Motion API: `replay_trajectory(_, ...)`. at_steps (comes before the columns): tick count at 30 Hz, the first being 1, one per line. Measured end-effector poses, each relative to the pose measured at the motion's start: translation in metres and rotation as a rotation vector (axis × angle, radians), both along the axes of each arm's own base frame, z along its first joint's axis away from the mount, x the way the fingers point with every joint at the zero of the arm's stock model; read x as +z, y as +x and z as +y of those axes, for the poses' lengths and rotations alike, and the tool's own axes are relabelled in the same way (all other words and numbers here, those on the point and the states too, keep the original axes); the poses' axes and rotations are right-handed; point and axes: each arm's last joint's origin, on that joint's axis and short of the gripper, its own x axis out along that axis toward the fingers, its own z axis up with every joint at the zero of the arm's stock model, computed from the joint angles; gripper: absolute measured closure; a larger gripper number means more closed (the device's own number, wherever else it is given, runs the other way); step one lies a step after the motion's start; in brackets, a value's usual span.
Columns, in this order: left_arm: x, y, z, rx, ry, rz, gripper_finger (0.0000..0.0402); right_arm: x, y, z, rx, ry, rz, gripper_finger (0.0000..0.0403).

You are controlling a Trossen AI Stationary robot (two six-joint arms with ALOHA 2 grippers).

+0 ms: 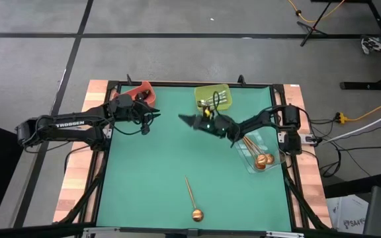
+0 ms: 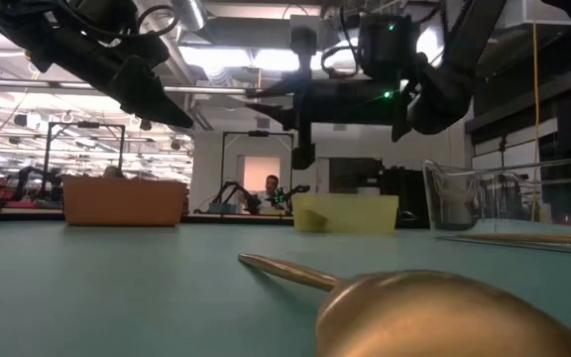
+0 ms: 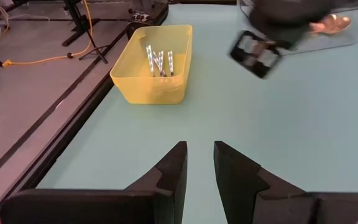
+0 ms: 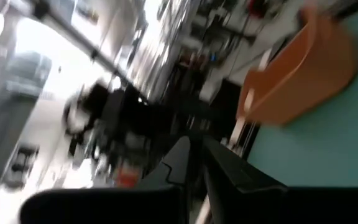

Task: Sort silverware by color (type)
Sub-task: Put the gold spoon into the transparent bin

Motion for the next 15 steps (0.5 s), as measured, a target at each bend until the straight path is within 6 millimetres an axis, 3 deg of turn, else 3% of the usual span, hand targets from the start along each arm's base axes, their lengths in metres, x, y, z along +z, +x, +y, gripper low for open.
replay_trajectory(7, 0.000, 0.000, 0.000, 0.004, -0.007, -0.003, 0.0328, -0.002, 0.003, 0.045, 0.190, -0.145, 0.050, 0.0370)
replay_trajectory(15, 0.000, 0.000, 0.000, 0.004, -0.007, -0.003, 0.0328, -0.019, 0.000, 0.088, 0.436, -0.232, 0.208, 0.0370)
